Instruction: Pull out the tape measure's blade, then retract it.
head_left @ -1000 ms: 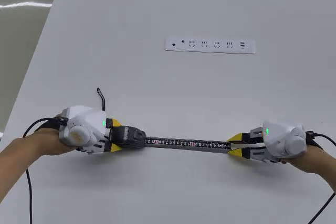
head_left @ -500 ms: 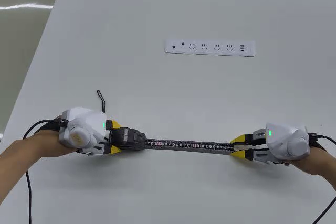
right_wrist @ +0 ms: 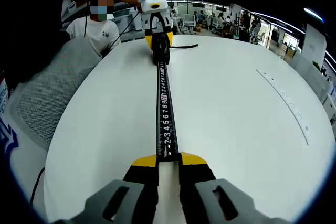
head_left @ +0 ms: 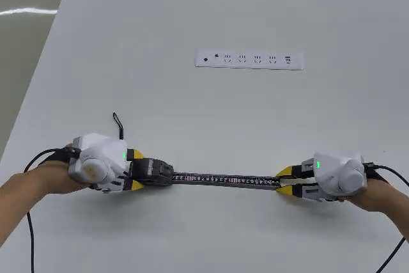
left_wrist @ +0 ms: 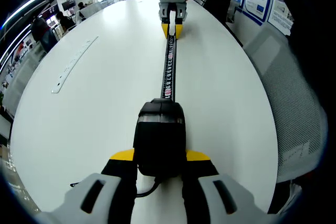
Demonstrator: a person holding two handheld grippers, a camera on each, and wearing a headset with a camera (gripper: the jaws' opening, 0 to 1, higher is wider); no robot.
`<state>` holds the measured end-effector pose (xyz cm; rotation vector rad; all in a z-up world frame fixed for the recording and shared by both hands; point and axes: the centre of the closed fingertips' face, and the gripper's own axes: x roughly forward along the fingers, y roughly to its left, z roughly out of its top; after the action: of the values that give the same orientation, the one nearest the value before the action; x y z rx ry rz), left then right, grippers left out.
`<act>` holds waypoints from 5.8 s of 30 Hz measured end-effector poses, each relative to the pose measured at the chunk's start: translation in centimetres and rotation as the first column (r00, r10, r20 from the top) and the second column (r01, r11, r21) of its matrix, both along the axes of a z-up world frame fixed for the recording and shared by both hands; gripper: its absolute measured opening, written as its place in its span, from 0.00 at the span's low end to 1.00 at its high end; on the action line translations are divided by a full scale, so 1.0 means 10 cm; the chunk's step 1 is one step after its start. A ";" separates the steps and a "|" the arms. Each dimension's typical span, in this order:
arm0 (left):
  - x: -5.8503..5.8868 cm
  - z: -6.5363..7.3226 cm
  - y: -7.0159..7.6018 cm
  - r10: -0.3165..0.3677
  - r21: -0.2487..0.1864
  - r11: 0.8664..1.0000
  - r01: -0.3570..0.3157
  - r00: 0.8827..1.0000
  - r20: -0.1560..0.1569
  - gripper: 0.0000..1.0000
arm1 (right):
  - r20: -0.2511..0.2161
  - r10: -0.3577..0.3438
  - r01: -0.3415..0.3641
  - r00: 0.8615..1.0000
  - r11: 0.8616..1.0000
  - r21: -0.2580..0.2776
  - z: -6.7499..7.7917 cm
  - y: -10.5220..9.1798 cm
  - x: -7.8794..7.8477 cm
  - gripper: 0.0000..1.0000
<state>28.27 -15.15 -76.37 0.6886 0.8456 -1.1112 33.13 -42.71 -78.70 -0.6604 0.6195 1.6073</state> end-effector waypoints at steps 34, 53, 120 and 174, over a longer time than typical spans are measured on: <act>-0.04 0.13 0.01 0.106 -0.071 0.992 -0.104 0.994 0.030 0.46 | 0.037 -0.117 0.118 0.992 0.993 -0.021 0.18 0.01 -0.07 0.38; -0.22 0.38 0.01 0.305 -0.201 0.935 -0.293 0.952 0.032 0.64 | 0.030 -0.348 0.348 0.937 0.937 -0.001 0.43 -0.06 -0.18 0.62; -1.23 1.10 0.06 0.758 -0.404 0.619 -0.673 0.648 0.080 0.99 | 0.004 -0.725 0.713 0.689 0.679 0.174 1.23 -0.22 -1.10 0.99; -0.90 0.97 0.05 0.917 -0.444 0.398 -0.803 0.368 0.157 0.98 | 0.014 -0.593 0.578 0.805 0.790 0.202 1.04 -0.31 -0.96 0.78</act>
<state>19.25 -14.64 -66.63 0.0861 0.5332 -0.0569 23.53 -45.83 -68.30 -0.3327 0.5374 1.0292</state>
